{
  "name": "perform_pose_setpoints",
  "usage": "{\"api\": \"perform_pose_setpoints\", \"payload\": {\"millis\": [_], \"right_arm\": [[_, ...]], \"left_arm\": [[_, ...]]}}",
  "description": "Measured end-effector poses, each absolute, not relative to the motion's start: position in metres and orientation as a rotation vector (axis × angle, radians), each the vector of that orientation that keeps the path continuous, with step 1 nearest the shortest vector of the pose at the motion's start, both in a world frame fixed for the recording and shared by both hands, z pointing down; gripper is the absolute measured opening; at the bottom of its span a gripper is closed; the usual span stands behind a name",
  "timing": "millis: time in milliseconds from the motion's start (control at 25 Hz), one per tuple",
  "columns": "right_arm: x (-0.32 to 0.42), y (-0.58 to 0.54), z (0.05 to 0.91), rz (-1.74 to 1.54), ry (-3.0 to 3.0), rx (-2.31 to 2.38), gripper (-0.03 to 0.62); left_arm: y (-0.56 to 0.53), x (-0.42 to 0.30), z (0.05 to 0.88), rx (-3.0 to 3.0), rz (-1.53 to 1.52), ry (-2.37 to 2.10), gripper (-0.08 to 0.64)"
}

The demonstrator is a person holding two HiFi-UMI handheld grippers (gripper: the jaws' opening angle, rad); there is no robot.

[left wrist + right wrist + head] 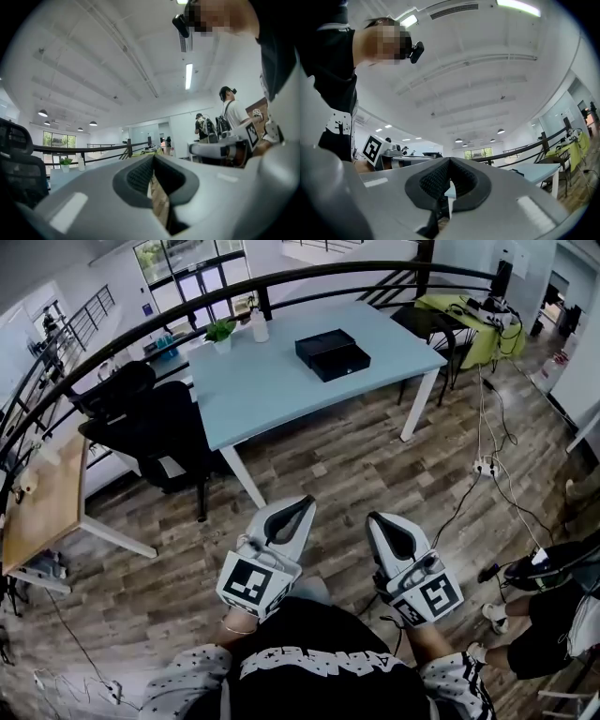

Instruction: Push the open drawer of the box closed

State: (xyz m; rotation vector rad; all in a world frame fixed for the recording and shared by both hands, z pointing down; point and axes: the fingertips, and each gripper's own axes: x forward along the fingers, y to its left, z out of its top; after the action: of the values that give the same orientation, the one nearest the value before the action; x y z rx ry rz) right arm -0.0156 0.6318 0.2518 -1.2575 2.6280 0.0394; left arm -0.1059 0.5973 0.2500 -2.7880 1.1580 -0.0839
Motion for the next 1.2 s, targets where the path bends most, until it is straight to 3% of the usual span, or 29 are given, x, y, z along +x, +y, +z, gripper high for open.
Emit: {"api": "perform_pose_setpoints", "payload": {"millis": [480,1200], "right_arm": [[-0.013,0.592,0.256,0.051,2.657,-1.306,-0.006],[0.006,0.437,0.276,0.032,2.65,-1.421,-0.006]], "left_arm": [[0.544,-0.109,0.26,-2.82,-0.038,1.176,0.0],[0.394,-0.083,0.271,-2.851,-0.063,1.031,0.0]]}}
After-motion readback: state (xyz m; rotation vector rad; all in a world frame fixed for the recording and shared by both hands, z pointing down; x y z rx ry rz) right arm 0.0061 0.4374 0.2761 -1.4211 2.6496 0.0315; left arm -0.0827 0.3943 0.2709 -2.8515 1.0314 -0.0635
